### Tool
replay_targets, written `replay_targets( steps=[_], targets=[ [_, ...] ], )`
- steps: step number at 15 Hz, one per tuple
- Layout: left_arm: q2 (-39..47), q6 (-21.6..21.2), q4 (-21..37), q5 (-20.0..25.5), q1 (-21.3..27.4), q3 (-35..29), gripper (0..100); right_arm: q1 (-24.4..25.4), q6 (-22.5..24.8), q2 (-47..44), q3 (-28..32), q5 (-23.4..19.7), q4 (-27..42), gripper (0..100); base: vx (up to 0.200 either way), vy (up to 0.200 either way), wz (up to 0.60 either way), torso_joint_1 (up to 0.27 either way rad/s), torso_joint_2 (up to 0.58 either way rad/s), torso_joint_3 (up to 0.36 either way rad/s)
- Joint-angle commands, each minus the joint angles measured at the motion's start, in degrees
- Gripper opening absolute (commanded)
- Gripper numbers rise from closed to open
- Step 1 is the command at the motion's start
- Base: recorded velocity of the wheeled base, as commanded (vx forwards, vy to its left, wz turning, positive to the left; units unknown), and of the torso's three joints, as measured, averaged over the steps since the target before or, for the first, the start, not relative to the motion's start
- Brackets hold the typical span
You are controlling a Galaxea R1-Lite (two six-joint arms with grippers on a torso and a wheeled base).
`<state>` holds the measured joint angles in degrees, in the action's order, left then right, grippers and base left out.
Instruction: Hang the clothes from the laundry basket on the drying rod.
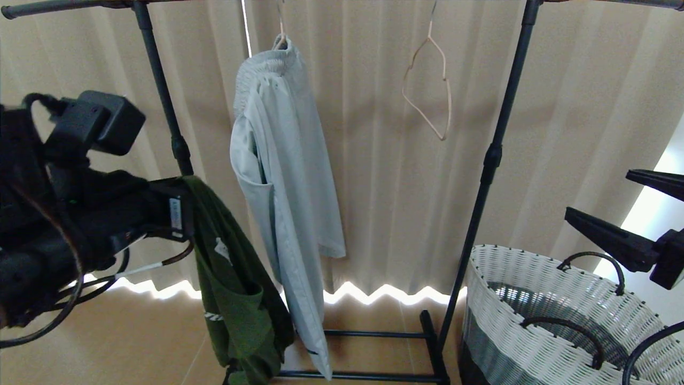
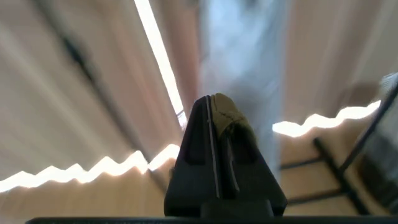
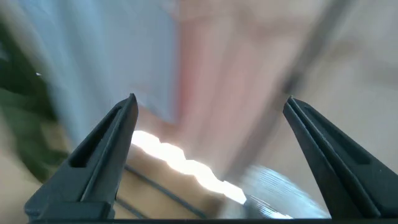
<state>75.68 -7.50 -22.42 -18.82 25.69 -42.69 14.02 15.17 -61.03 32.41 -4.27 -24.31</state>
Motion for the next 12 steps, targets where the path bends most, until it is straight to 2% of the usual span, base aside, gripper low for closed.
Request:
replay_targets(
  steps=[1, 2, 5, 8, 9, 12],
  targets=[
    [-9.1, 0.2, -0.1, 5.1, -7.1, 8.2, 0, -3.2, 0.6, 0.7, -4.5, 0.0, -2.9, 100, 0.000, 0.000, 0.00, 0.000, 0.00, 0.000],
    [-10.9, 0.5, -0.1, 7.7, -9.0, 10.2, 0, -3.2, 0.7, 0.6, -6.2, 0.0, -5.0, 100, 0.000, 0.000, 0.00, 0.000, 0.00, 0.000],
    [-16.0, 3.8, -0.2, 8.8, -10.3, 15.0, 0, -4.4, 0.7, 0.8, -10.4, 0.0, -7.9, 100, 0.000, 0.000, 0.00, 0.000, 0.00, 0.000],
    [-20.6, 4.8, -5.4, 11.6, -10.0, 20.6, 0, -10.2, 3.4, 1.2, -13.3, 0.0, -7.9, 100, 0.000, 0.000, 0.00, 0.000, 0.00, 0.000],
    [-20.7, 4.8, -6.3, 13.7, -10.3, 21.2, 0, -11.7, 3.8, 1.8, -13.9, 0.0, -8.0, 100, 0.000, 0.000, 0.00, 0.000, 0.00, 0.000],
    [-20.5, 5.0, -6.4, 14.2, -10.4, 21.2, 0, -12.1, 3.6, 3.6, -14.5, -0.1, -8.1, 100, 0.000, 0.000, 0.00, 0.000, 0.00, 0.000]
  ],
)
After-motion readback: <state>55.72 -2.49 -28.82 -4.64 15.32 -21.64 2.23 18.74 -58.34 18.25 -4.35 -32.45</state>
